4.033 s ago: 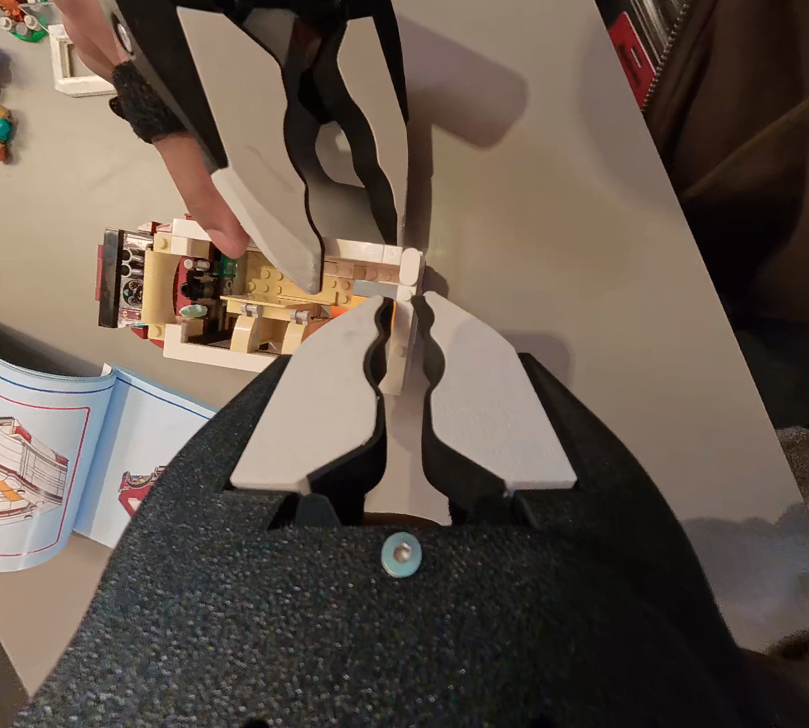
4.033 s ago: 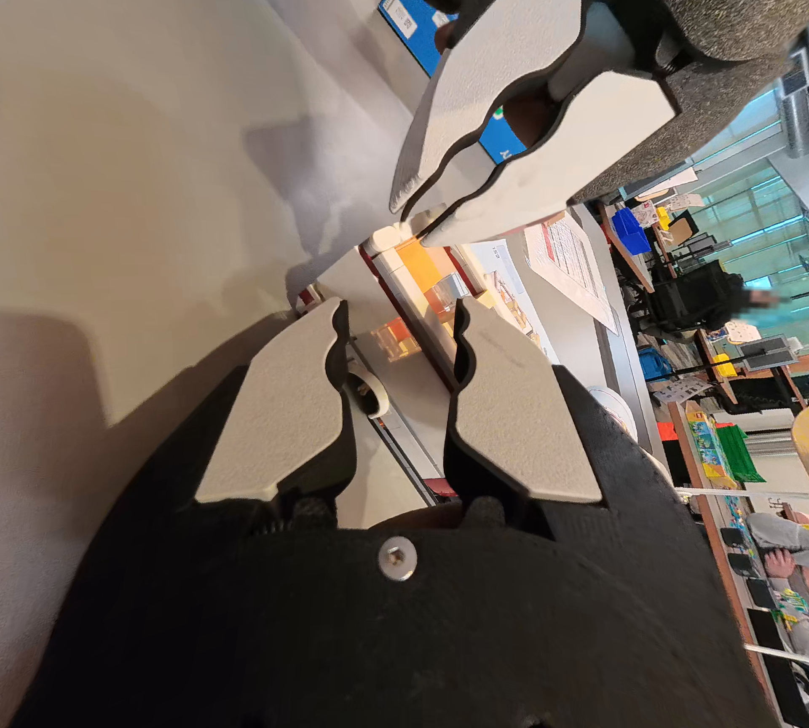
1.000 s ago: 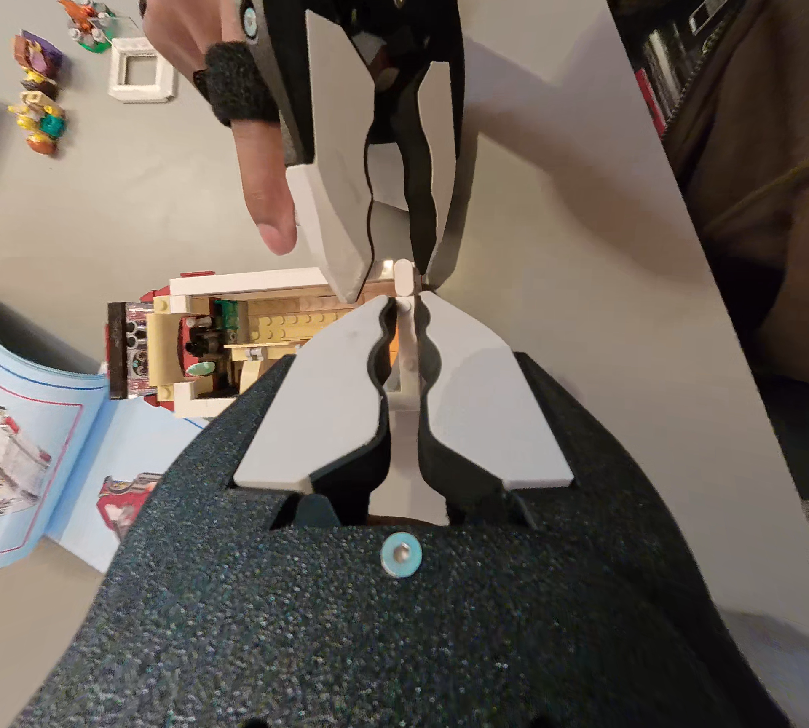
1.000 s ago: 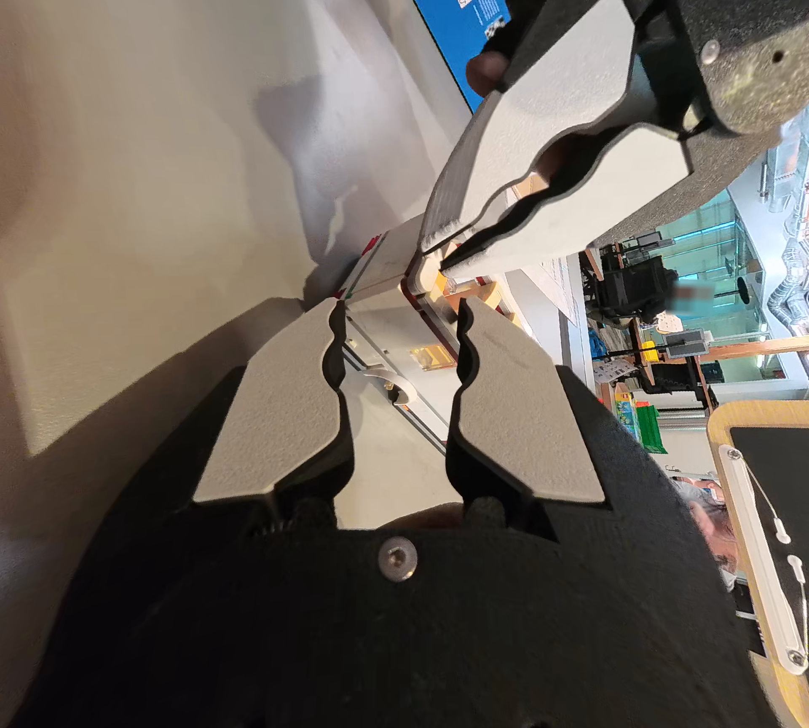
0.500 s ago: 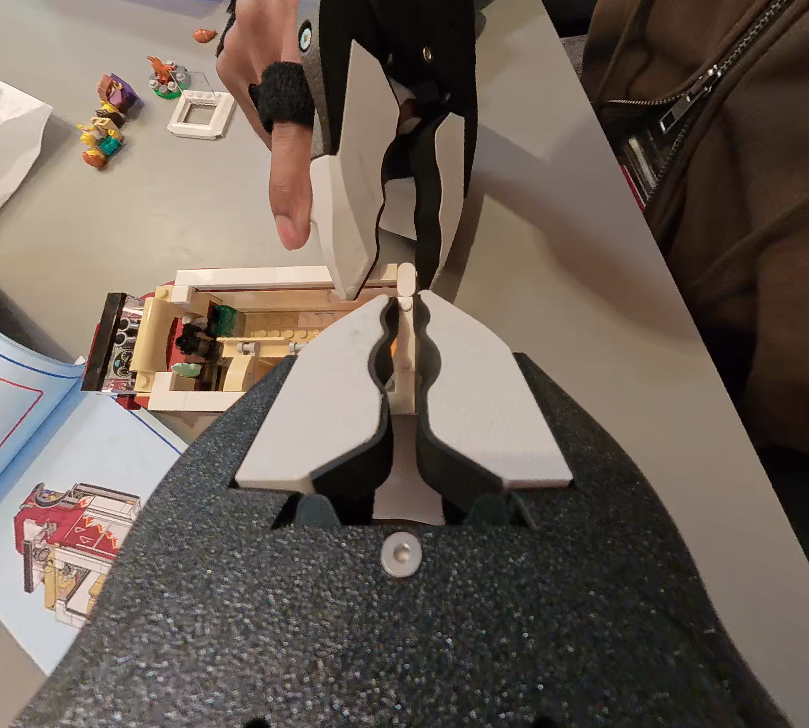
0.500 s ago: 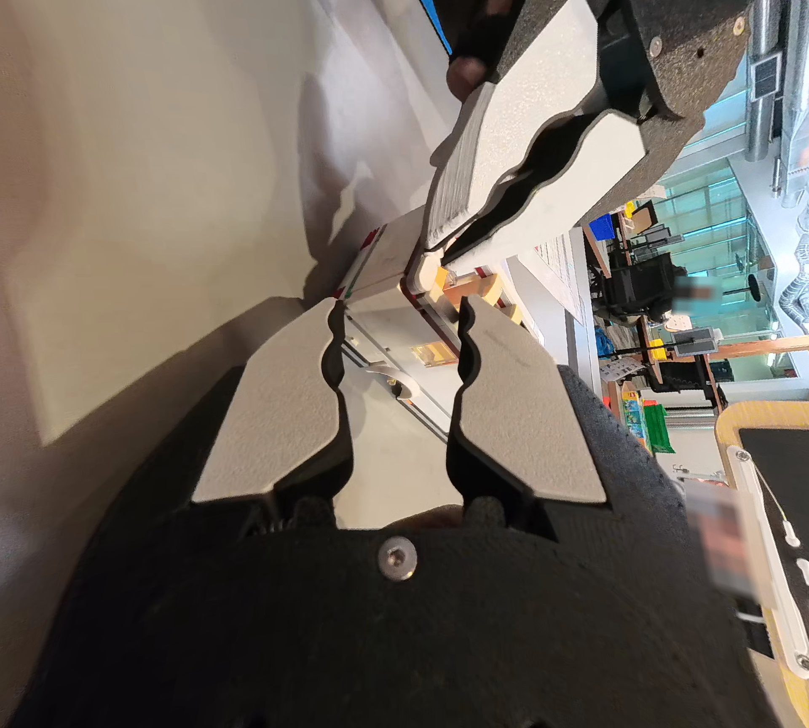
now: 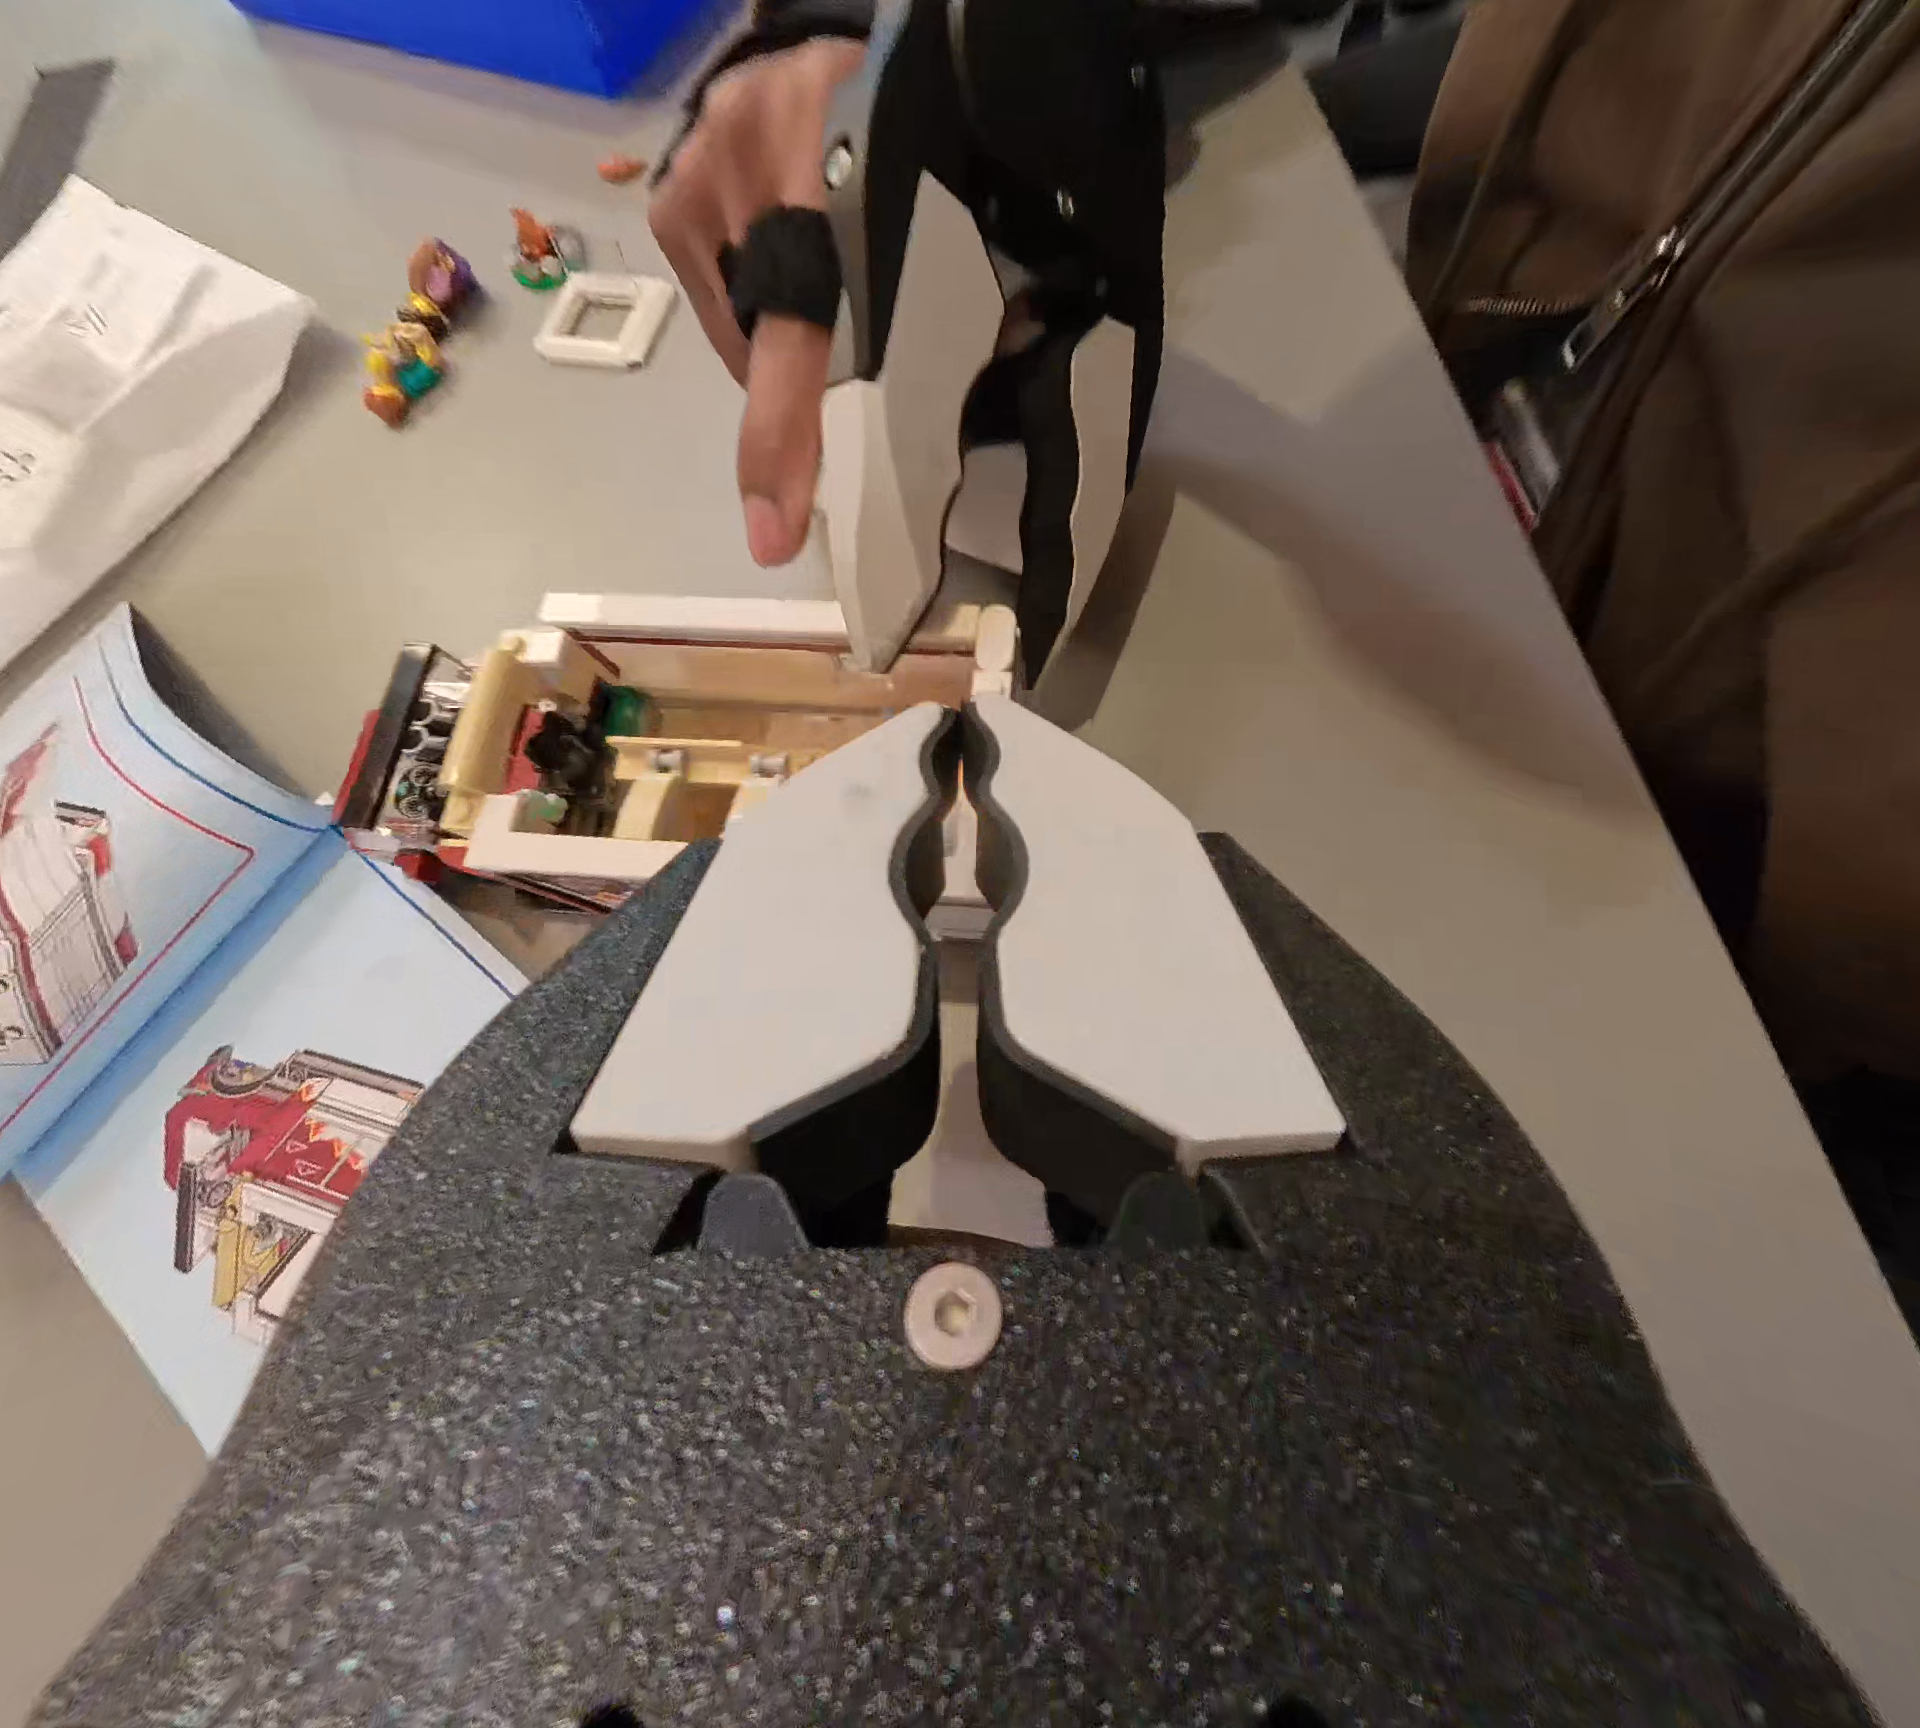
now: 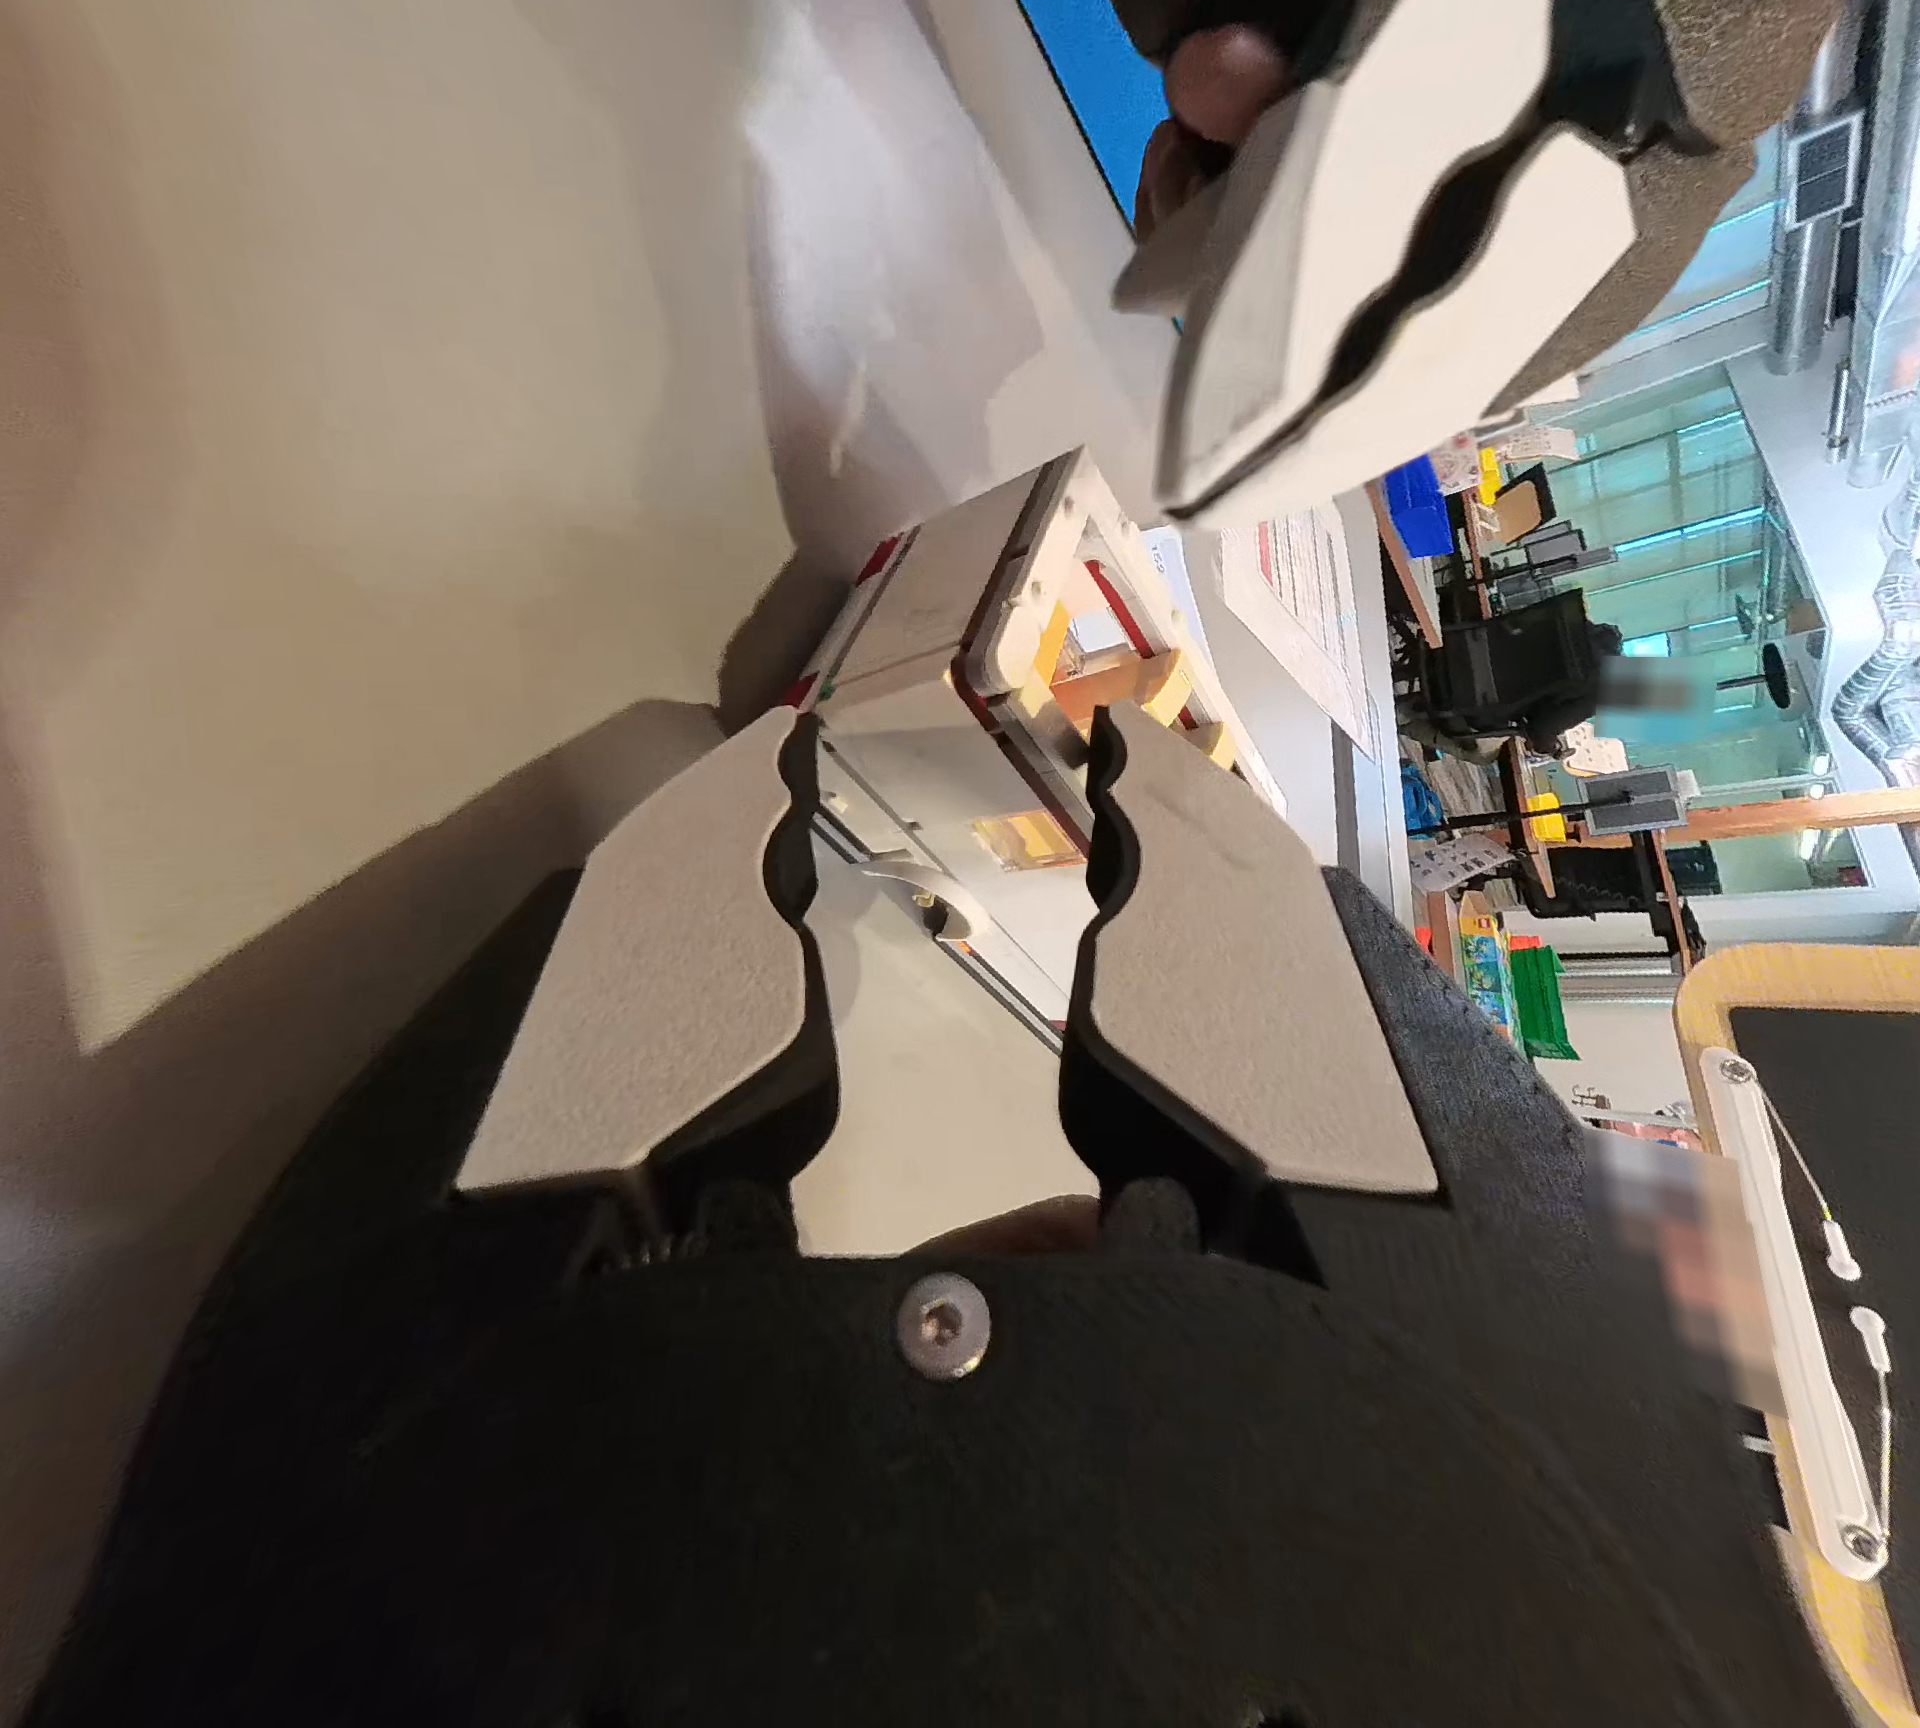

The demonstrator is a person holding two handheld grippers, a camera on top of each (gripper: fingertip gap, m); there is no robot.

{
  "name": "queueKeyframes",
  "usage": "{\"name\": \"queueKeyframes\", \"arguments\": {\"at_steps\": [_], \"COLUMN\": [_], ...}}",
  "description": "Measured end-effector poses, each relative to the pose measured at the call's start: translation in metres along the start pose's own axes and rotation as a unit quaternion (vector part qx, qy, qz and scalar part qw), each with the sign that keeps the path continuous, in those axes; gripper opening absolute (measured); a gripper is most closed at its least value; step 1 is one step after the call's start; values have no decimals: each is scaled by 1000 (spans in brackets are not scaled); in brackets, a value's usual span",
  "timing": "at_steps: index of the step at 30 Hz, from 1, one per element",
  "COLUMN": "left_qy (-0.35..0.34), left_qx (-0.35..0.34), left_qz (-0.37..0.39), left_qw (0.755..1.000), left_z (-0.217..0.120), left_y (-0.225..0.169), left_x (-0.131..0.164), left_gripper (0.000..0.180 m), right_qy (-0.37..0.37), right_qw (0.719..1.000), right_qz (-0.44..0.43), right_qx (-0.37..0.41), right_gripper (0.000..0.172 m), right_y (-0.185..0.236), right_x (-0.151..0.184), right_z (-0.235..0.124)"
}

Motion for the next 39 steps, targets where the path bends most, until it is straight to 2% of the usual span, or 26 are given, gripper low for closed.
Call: {"name": "queueKeyframes", "arguments": {"at_steps": [2, 6, 12, 16, 19, 23, 25, 26, 28, 31, 34, 39], "left_qy": [32, 100, 153, 149, 108, 34, -93, -96, -19, -36, -97, -208], "left_qx": [1, 12, 30, 56, 70, 50, 71, 50, -2, 0, -12, -29], "left_qz": [17, 40, 49, 15, -24, -41, -92, -95, -62, -81, -115, -210], "left_qw": [999, 994, 987, 987, 991, 997, 989, 990, 998, 996, 988, 955], "left_z": [8, 18, 26, 29, 29, 24, 7, 0, 1, 2, -1, -7], "left_y": [-4, -5, -3, -2, -1, -1, 1, 6, 11, 8, 13, 29], "left_x": [2, 3, 0, -1, 2, 1, -23, -25, -10, -7, -11, -18], "left_gripper": [3, 21, 11, 8, 8, 8, 8, 8, 8, 8, 8, 8], "right_qy": [-1, 1, 0, 1, 2, 4, 7, 8, 12, 11, 12, -4], "right_qw": [1000, 1000, 1000, 1000, 1000, 1000, 1000, 1000, 1000, 1000, 1000, 1000], "right_qz": [1, 0, 2, 3, 0, -5, -8, -10, -20, -18, -21, -11], "right_qx": [0, 1, 1, 0, 1, 1, 3, 4, 6, 7, 9, 29], "right_gripper": [51, 51, 52, 52, 53, 53, 53, 53, 52, 52, 52, 51], "right_y": [0, 0, 0, 0, 1, 1, 0, 0, 0, 0, 0, -3], "right_x": [0, 0, 0, 0, 1, 1, 2, 2, 2, 2, 2, 2], "right_z": [0, 1, 1, 1, 1, 1, 1, 1, 1, 1, 0, -11]}}
Point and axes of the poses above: each gripper's, where its closed fingertips meet, z out along the fingers, x out of its underside, y = z × x across the jaws, the point moved 4 cm from there along -z, back along the fingers, and after that the axes turned 1 degree about y, right-handed, at the moved point
